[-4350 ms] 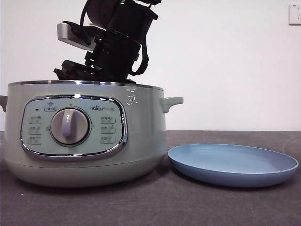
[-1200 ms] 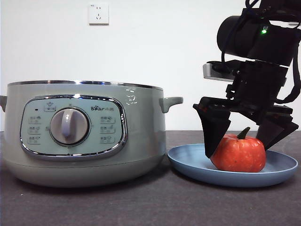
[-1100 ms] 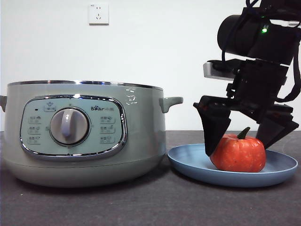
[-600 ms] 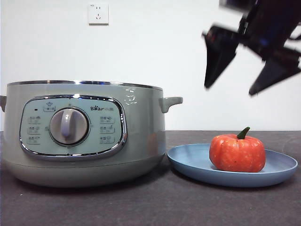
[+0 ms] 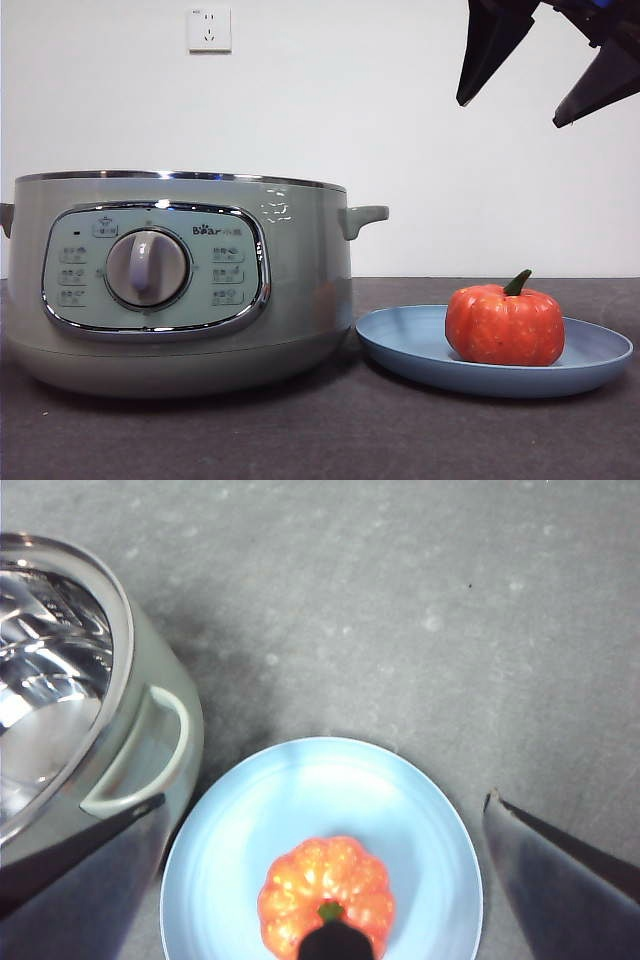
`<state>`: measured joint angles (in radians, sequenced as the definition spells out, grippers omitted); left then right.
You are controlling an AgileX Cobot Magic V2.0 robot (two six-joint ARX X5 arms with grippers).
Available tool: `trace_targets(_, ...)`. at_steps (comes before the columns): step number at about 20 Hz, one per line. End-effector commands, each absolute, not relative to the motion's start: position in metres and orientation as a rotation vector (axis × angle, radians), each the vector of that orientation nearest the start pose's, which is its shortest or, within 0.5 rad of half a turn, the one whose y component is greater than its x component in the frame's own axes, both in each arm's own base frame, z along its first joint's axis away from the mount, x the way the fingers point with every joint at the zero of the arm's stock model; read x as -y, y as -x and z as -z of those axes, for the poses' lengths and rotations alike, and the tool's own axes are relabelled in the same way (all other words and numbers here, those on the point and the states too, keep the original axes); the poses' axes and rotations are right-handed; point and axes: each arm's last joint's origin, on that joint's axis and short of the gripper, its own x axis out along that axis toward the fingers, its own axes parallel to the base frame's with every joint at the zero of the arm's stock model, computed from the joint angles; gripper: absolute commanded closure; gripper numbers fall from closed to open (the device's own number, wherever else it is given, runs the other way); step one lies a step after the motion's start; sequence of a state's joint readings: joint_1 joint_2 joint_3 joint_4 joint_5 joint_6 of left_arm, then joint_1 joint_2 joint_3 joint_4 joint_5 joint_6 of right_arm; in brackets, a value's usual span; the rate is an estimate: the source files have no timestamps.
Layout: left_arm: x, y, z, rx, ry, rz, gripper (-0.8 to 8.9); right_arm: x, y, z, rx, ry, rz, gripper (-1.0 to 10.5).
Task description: Take the pumpkin out from the steamer,put the pumpkin in the blue plate,close the lid
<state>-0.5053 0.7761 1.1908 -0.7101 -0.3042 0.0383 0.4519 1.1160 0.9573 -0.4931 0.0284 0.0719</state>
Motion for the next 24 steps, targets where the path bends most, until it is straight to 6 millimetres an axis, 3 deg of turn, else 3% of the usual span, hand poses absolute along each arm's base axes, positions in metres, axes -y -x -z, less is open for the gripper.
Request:
trace_targets(1,0.054,-0.115,-0.421,-0.224,-0.116,0.203,8.22,-0.101,-0.209,-0.300,-0.660,0.074,-0.375,3.8)
trace_targets(13,0.107,-0.197,-0.381,-0.437,-0.120,0.428,8.22,-0.083,-0.177,-0.332,-0.503,0.047,-0.341,3.8)
trace_targets(24,0.139,-0.218,-0.348,-0.467,-0.111,0.479,8.22,-0.069,-0.149,-0.353,-0.379,0.013,-0.341,3.8)
